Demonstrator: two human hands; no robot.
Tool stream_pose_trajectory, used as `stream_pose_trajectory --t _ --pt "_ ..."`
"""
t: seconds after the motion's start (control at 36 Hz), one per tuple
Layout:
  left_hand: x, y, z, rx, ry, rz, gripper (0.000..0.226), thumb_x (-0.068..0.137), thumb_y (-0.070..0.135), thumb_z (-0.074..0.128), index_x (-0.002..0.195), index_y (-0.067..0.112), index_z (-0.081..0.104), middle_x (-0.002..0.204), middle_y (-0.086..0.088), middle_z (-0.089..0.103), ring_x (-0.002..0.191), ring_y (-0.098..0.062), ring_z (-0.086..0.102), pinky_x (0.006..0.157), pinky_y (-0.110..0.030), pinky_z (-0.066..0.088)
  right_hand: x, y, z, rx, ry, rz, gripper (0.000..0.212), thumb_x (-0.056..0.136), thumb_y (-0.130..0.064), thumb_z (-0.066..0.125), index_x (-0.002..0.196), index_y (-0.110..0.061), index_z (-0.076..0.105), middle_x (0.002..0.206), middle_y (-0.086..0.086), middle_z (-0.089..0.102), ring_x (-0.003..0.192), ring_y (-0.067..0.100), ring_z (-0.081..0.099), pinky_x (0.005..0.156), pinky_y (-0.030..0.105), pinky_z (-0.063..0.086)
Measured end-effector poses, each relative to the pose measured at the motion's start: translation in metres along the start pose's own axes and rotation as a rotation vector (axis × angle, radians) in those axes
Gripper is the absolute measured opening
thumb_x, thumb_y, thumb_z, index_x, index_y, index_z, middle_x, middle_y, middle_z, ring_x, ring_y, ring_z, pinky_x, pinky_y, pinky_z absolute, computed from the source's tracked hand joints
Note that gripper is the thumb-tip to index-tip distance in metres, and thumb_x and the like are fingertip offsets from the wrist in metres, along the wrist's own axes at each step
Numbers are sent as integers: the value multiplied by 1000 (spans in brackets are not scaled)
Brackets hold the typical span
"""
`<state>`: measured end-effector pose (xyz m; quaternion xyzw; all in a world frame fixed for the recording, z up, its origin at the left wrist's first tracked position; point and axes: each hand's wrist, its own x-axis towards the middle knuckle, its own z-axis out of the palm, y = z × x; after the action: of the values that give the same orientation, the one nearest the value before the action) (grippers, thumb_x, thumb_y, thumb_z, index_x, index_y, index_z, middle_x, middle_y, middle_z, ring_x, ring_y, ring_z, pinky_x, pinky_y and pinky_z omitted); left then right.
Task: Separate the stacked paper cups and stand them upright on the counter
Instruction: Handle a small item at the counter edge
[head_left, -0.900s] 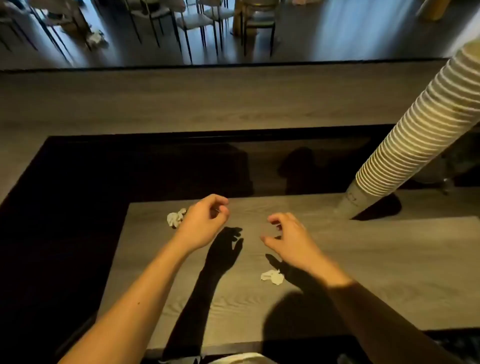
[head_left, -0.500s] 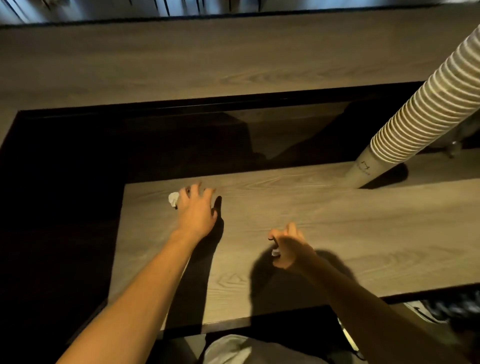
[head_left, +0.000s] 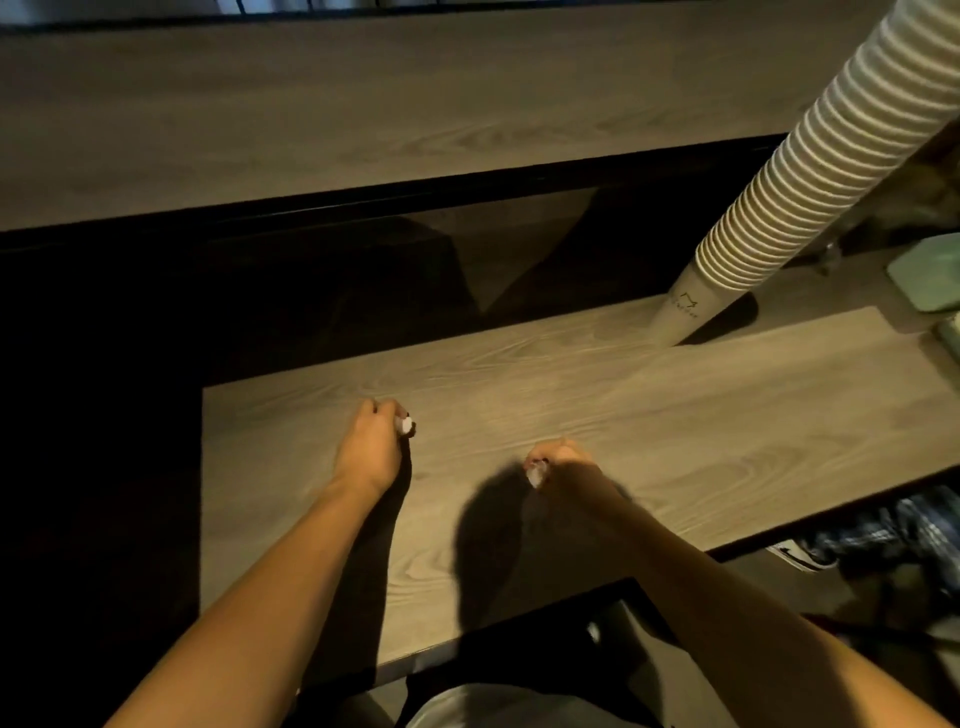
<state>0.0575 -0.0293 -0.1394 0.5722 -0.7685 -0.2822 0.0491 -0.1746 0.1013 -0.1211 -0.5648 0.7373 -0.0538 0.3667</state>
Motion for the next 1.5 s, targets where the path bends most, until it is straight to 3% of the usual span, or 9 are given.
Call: stream_pose_trajectory --t 0.14,0.25,0.39,0.47,0.61,0.75,1.11,1.42,1.5 --pt "-9 55 27 -70 -56 68 30 91 18 63 120 19 60 118 -11 63 109 -30 58 90 -36 47 -36 33 -10 58 257 -76 21 80 -43 45 75 -26 56 75 -5 56 69 12 48 65 25 35" --pt "-27 113 57 -89 -129 187 26 90 30 66 109 13 66 107 -11 66 98 -29 62 76 -30 41 -70 66 -17 158 273 29 9 81 -7 62 74 -4 67 75 11 64 69 25 61 64 32 44" --pt "-62 215 107 -89 -273 329 30 92 44 59 101 15 65 86 -9 67 80 -27 61 63 -30 34 -127 134 -41 147 234 188 22 96 -10 53 106 1 69 110 14 69 107 29 64 86 32 46" --pt "-90 277 143 -137 -361 409 28 93 41 60 102 15 65 71 4 58 73 -22 56 62 -29 32 -170 192 -33 415 429 400 17 96 -20 60 104 -6 64 101 6 69 97 23 65 78 33 49" --pt "-139 348 221 -204 -547 496 20 93 18 59 112 16 65 105 -5 69 95 -21 63 83 -30 47 -241 272 -16 679 673 599 5 91 -15 69 91 -15 64 79 -5 61 81 15 59 68 25 36" --pt "-181 378 305 -101 -764 400 31 90 22 67 118 14 59 100 -1 68 88 -14 64 70 -17 41 -302 354 34 894 833 859 7 92 -27 68 94 -22 64 93 3 66 87 18 63 73 32 48" --pt "-173 374 480 211 -780 168 60 91 46 58 135 8 42 120 -15 62 113 -31 58 87 -36 45 -279 453 123 1031 751 978 22 91 -26 72 103 -13 58 77 -6 60 81 17 59 71 23 38" --pt "-170 407 452 -8 -763 251 24 95 27 58 115 13 59 89 2 63 87 -16 62 78 -23 45 -272 454 108 991 693 947 27 94 -21 68 115 -8 61 80 -6 59 87 22 63 81 28 46" --pt "-171 414 422 -103 -790 282 20 95 21 58 112 13 61 86 2 65 83 -17 64 79 -22 47 -276 435 87 938 671 865 18 95 -18 65 111 -10 63 86 -2 62 81 17 60 64 15 37"
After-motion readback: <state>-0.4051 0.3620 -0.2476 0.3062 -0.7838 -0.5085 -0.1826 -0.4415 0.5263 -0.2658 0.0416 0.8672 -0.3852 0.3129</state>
